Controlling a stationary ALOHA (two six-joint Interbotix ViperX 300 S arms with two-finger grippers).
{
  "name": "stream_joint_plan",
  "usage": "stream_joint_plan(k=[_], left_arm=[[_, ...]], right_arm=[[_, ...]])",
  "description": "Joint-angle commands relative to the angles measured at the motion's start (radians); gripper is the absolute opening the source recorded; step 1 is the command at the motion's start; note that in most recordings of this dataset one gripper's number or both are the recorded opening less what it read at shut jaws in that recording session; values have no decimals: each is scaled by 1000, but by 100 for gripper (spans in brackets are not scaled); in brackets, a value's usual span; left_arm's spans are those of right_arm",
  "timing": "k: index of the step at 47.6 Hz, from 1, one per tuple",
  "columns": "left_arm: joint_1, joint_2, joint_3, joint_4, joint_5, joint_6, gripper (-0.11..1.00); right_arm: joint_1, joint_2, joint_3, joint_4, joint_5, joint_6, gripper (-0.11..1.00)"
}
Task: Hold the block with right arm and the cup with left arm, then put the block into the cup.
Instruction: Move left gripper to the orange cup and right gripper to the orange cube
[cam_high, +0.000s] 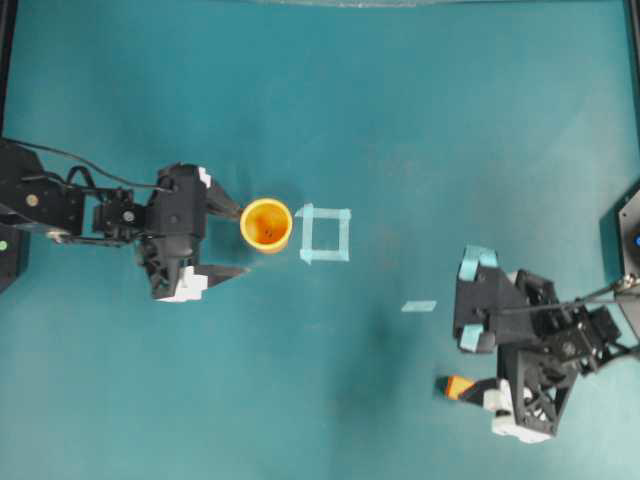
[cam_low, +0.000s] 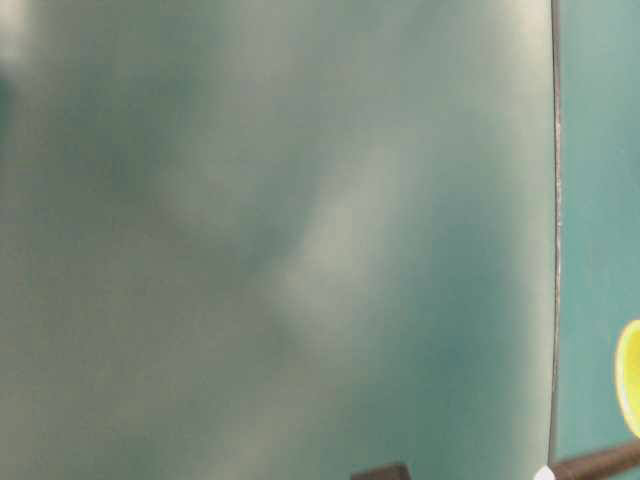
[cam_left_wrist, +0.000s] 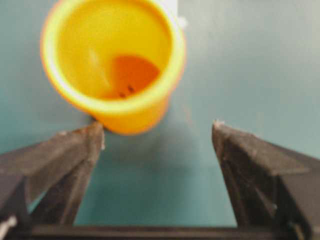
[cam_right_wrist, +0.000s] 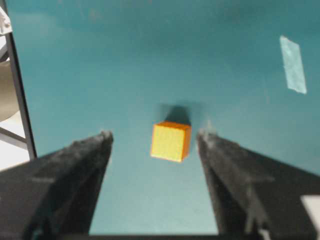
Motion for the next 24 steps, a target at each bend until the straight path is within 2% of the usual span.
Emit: stream_joint_plan(k=[1, 8, 24], left_arm=[[21, 0, -37, -2, -17, 0, 88], [44, 12, -58, -2, -31, 0, 88], [43, 55, -117, -2, -41, -3, 88]], right_arm=[[8, -5, -29, 0, -9, 2, 67], [8, -2, -34, 0, -9, 0, 67], [11, -2, -32, -5, -9, 0, 67]])
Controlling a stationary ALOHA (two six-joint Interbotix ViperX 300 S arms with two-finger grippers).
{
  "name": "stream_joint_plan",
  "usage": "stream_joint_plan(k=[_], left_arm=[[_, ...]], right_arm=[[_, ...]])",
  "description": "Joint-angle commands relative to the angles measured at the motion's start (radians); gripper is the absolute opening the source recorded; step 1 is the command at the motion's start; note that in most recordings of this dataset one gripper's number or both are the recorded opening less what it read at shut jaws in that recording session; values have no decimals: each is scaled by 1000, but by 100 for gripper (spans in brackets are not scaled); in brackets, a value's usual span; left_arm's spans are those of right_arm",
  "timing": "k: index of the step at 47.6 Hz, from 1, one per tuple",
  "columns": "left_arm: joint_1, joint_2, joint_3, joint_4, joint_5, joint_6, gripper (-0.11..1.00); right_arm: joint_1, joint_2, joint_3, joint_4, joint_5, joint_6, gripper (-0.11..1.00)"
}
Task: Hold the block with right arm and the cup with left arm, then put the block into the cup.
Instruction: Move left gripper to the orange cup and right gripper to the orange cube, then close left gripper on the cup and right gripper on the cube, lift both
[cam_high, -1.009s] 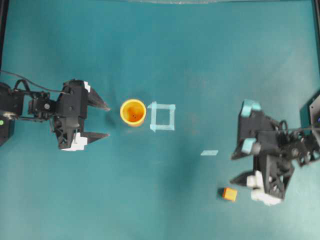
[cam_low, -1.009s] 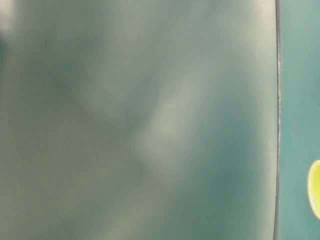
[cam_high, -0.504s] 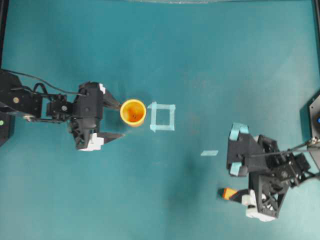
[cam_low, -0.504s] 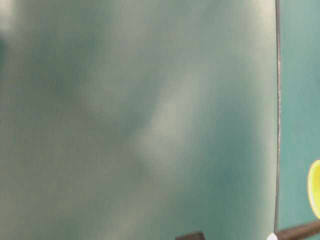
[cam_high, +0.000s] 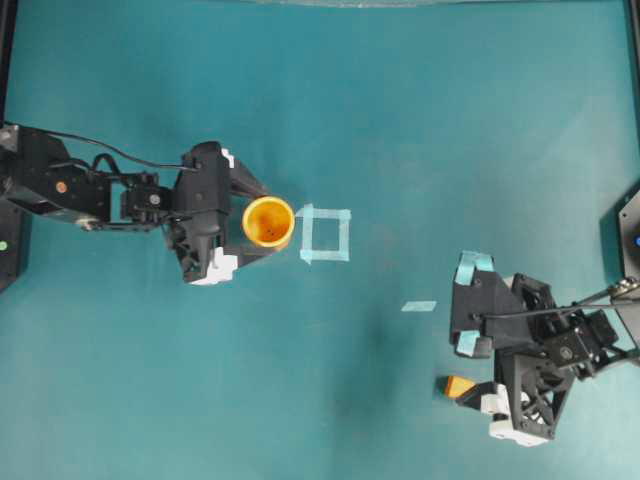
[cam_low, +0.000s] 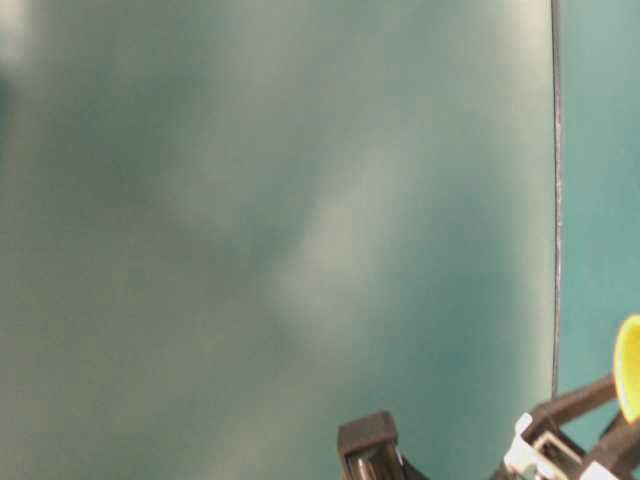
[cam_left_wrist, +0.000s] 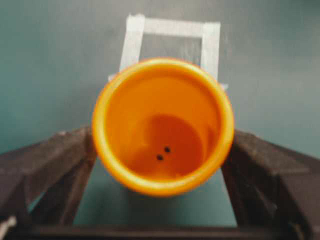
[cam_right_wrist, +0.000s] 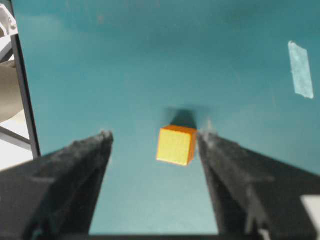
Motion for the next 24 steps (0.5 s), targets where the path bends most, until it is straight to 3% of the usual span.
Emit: stream_joint_plan(k=[1, 7, 15, 24], left_arm=[[-2, -6, -31, -2, -5, -2, 87], [-2, -5, -35, -2, 18, 0, 85], [-21, -11, -31, -2, 37, -2, 69], [-71, -51, -66, -2, 83, 3, 69]], right_arm=[[5, -11, -21, -3, -8, 0, 67], [5, -9, -23, -3, -8, 2, 67], [5, -9, -14, -3, -8, 2, 67], [12, 6, 9, -3, 3, 3, 67]])
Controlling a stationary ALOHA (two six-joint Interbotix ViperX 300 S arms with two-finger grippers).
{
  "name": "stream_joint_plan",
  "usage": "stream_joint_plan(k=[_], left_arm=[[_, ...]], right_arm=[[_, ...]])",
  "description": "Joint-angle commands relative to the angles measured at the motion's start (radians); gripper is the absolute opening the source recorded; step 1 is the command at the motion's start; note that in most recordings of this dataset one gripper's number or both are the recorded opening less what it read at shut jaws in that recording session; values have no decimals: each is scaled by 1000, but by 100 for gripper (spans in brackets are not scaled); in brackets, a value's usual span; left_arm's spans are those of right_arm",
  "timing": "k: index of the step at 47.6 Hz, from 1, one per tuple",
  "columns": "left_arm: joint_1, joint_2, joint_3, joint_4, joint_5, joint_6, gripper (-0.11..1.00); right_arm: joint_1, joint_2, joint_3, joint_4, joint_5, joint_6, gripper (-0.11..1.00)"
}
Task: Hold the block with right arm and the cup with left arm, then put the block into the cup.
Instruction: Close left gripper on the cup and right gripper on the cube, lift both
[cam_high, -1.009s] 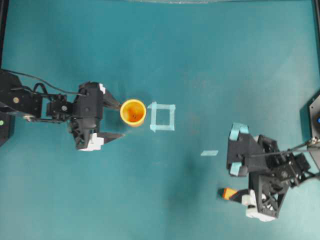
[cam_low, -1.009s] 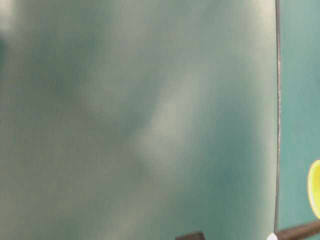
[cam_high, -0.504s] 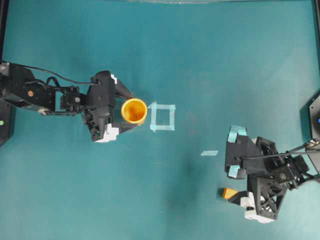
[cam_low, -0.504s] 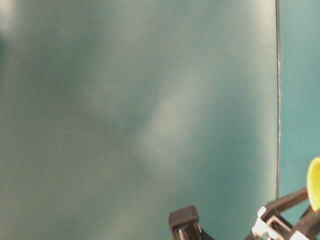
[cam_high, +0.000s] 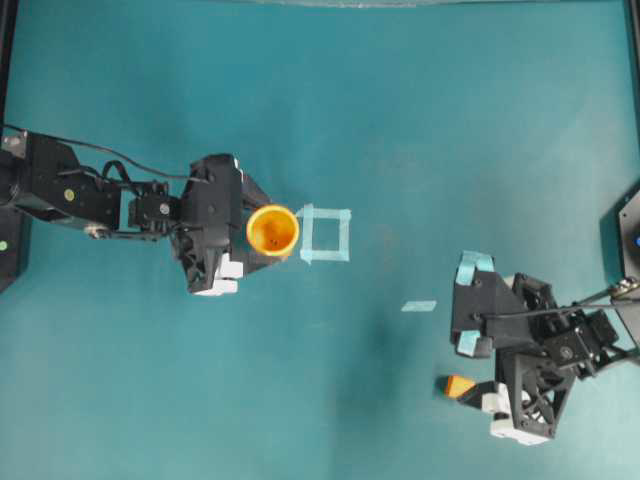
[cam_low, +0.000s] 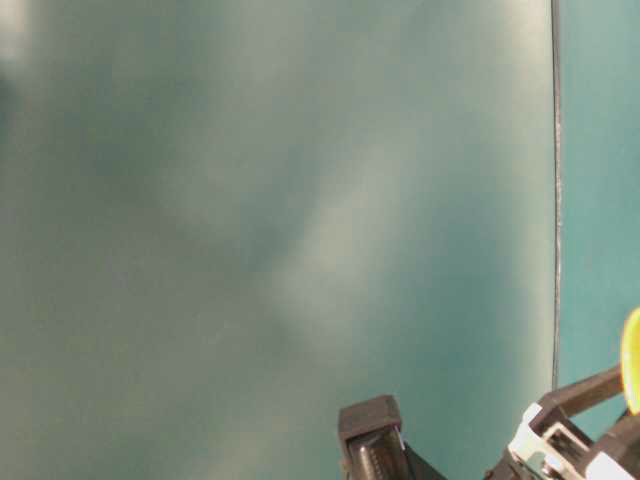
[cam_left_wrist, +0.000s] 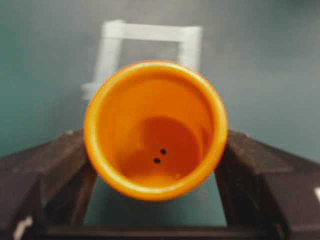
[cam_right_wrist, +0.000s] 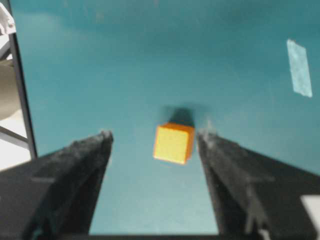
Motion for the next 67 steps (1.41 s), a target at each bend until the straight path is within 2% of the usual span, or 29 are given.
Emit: stream_joint_plan(k=[1, 13, 17, 34, 51, 62, 67], left_arm=[[-25, -52, -37, 2, 31, 6, 69], [-37, -103, -115, 3, 225, 8, 65], [-37, -107, -138, 3, 253, 6, 65], [-37, -98, -201, 5, 256, 8, 65], [-37, -95, -222, 6, 256, 8, 65], [-37, -94, -221, 6, 256, 8, 65], [-37, -95, -219, 8, 256, 8, 65]], right_arm=[[12, 5, 0, -2, 6, 3, 66], [31, 106, -5, -3, 28, 38, 66], [38, 137, -8, -2, 25, 38, 66], [55, 202, -25, -3, -21, 38, 66], [55, 238, -34, -3, -60, 38, 64], [55, 268, -29, -12, -52, 38, 57], [55, 270, -31, -43, -40, 38, 51]])
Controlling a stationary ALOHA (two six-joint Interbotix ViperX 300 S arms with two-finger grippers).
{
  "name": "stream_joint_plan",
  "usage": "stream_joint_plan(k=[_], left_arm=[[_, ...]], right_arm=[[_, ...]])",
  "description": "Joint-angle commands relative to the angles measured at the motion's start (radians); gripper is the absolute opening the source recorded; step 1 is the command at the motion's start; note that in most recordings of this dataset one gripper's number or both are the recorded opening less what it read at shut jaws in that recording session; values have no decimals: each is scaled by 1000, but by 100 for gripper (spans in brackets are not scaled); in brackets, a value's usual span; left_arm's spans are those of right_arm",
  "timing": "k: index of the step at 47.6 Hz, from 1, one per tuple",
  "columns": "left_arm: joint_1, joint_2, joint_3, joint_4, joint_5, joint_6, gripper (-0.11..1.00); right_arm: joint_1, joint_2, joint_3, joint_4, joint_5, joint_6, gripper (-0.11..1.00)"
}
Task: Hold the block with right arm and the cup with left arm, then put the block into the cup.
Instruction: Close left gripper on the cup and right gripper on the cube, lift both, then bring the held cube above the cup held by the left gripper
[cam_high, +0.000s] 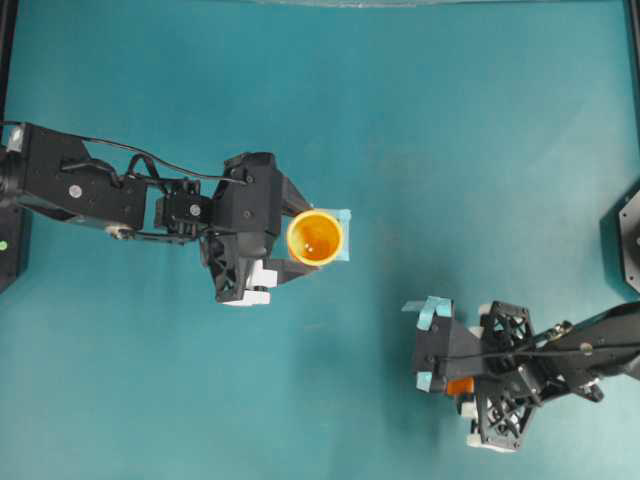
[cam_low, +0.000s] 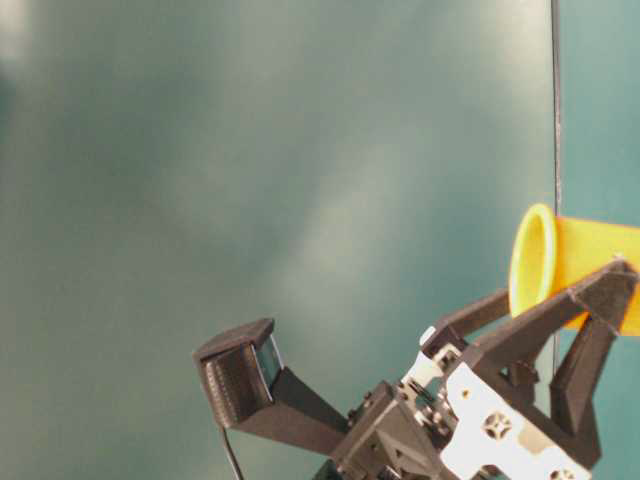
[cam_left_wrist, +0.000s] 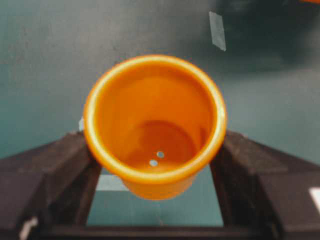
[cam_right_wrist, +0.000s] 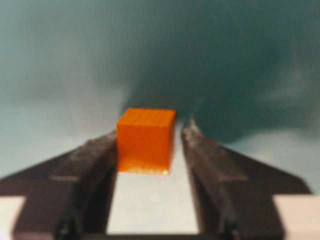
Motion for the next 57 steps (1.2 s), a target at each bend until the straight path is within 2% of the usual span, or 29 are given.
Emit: stream_joint_plan(k=[1, 5, 14, 21, 26, 32, 42, 47, 57], left_arm=[[-3, -17, -20, 5, -5, 2, 65], [-3, -17, -20, 3, -3, 2, 65], [-3, -15, -21, 5, -5, 3, 65], [-3, -15, -23, 6, -5, 3, 65], [-3, -17, -21, 6, -5, 3, 65], [-3, -17, -25, 6, -6, 5, 65], [-3, -12, -43, 6, -9, 3, 65], [-3, -6, -55, 6, -38, 3, 65], [-3, 0, -72, 6, -112, 3, 65]], right_arm=[[5, -15, -20, -29, 6, 2, 49], [5, -28, -29, -64, 9, 0, 40], [-34, -130, -75, -210, 55, 0, 40], [-133, -215, -114, -299, 117, 0, 40], [-216, -250, -147, -348, 106, 0, 40], [-316, -259, -181, -377, 41, 0, 40], [-434, -245, -199, -393, -121, 0, 40], [-460, -236, -209, -396, -176, -6, 40], [-463, -225, -219, -399, -189, -6, 40]])
